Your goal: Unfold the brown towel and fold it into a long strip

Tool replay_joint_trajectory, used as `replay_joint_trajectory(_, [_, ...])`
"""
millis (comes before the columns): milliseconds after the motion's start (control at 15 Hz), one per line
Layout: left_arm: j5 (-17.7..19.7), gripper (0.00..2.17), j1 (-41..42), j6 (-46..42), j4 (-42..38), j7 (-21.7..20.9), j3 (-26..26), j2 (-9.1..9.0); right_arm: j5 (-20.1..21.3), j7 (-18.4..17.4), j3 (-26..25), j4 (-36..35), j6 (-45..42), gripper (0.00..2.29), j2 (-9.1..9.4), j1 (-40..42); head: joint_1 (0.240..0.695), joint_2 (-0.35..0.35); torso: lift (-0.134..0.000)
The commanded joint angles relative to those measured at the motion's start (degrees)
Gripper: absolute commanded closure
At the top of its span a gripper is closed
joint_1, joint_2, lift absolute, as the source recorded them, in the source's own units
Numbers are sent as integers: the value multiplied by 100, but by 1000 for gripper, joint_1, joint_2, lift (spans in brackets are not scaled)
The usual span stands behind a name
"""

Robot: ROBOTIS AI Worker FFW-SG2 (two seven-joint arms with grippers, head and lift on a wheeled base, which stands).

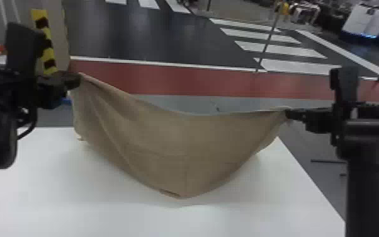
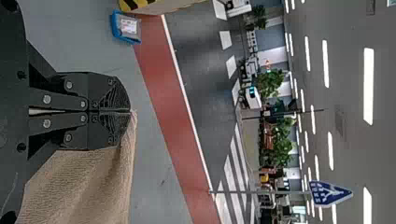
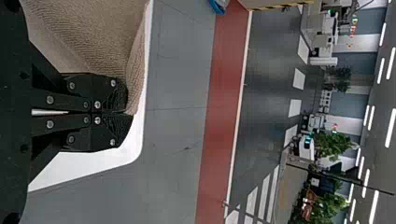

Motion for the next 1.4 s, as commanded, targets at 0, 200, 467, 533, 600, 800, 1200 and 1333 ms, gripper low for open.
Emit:
replay_joint_trajectory(0, [100,1703,-628,-67,401,41,265,-21,34,-200,196,711,-13,2253,-11,-1078,490,-265,-123])
replay_joint_trajectory(200, [214,1703,-435,126,-513,-47,564,-6,-502,-112,37,465,550,2253,-328,-1271,375,-230,-123])
replay_joint_trajectory(467, [495,1703,2070,-577,-2306,-328,1241,257,-1100,371,-639,-1873,655,2253,-275,1621,396,-209,-123])
replay_joint_trajectory(533, [487,1703,2826,-1456,-2385,-328,1364,240,-1109,556,-789,-2225,-101,2253,-29,2412,446,-202,-123])
replay_joint_trajectory(600, [487,1703,3379,-2388,-2288,-345,1452,240,-1082,652,-877,-2304,-962,2253,243,3027,501,-196,-123])
replay_joint_trajectory(800, [434,1703,4663,-5552,-1497,-468,1847,222,-1012,740,-938,-2348,-2808,2253,595,4547,643,-179,-123])
replay_joint_trajectory(1200, [706,1703,5752,-9155,-337,-899,2366,389,-1346,1215,-1694,-2128,-4372,2253,797,5541,695,-198,-123])
replay_joint_trajectory(1333, [698,1703,5752,-9261,-118,-1224,2586,442,-1399,1399,-1852,-2040,-4566,2253,797,5585,695,-229,-123])
